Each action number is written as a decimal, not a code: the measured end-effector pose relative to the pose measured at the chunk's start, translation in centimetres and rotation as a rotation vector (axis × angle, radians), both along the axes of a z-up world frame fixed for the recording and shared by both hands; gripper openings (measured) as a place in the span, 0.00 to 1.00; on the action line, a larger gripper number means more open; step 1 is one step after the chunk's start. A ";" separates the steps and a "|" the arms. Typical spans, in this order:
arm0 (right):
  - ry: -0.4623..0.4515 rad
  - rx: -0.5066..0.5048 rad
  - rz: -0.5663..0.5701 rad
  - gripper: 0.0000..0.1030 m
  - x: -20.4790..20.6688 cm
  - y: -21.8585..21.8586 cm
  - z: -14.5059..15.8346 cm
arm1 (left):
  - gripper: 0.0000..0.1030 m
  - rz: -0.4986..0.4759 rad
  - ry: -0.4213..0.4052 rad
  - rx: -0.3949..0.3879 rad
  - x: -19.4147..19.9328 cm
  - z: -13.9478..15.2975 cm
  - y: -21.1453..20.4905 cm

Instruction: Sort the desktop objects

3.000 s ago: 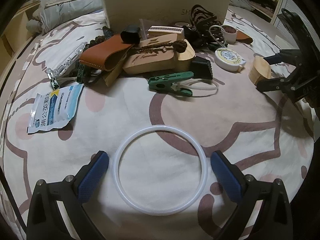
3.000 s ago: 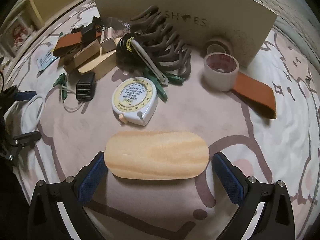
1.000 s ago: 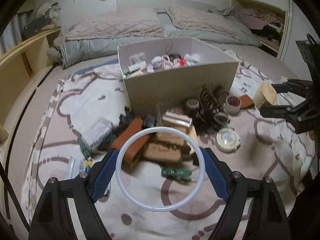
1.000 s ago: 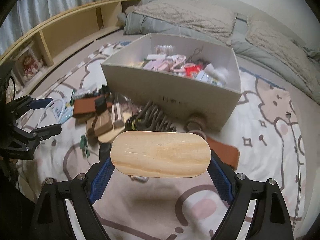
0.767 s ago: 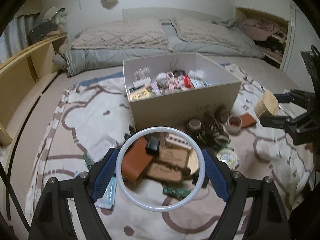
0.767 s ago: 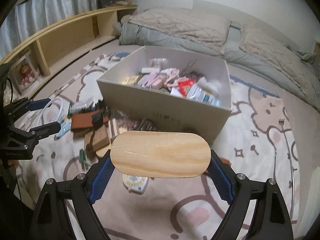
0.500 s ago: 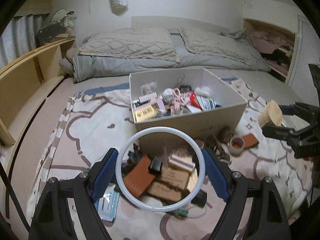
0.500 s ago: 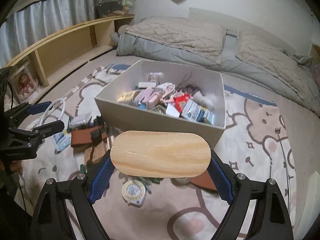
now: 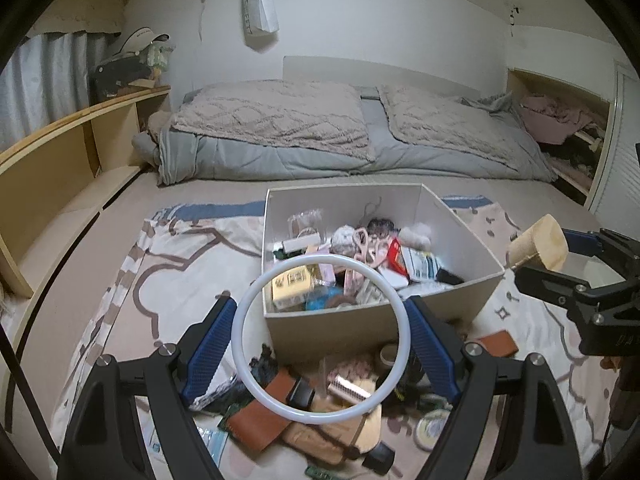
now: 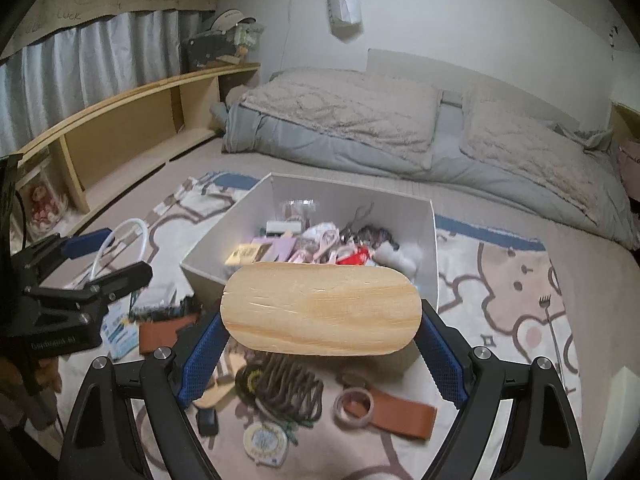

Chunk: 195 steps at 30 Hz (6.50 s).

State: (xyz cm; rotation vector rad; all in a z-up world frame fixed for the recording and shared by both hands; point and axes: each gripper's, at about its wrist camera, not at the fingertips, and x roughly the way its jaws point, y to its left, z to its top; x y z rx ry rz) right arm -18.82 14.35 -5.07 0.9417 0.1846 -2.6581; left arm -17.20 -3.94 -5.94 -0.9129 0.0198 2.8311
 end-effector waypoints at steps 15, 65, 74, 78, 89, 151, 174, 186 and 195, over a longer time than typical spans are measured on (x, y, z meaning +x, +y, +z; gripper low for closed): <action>0.037 -0.017 -0.119 0.87 -5.7 2.7 0.4 | 0.82 0.073 0.007 0.040 -4.6 0.4 1.9; -0.247 0.041 -0.078 0.89 -14.8 -0.5 -10.3 | 0.82 0.098 -0.083 0.062 -12.5 -4.4 4.9; -0.260 0.055 -0.062 0.97 -14.1 0.0 -10.5 | 0.82 0.113 -0.109 0.092 -12.9 -4.8 4.8; -0.239 0.044 -0.062 0.97 -13.5 0.7 -9.7 | 0.82 0.117 -0.135 0.119 -13.3 -5.1 5.1; -0.200 0.005 -0.064 0.97 -12.4 2.9 -8.4 | 0.82 0.126 -0.239 0.087 -14.8 -7.0 7.7; -0.154 0.054 -0.151 1.00 -9.6 4.4 -5.9 | 1.00 0.172 -0.218 0.000 -12.2 -4.6 6.5; -0.043 -0.046 -0.202 1.00 -4.7 5.5 1.0 | 1.00 0.171 -0.050 -0.120 -5.0 2.2 6.2; -0.018 -0.045 -0.204 1.00 -1.4 5.9 2.6 | 1.00 0.185 -0.007 -0.073 -1.2 5.3 4.6; 0.030 -0.073 -0.200 1.00 1.6 6.1 4.4 | 1.00 0.187 0.015 -0.068 1.8 7.5 3.1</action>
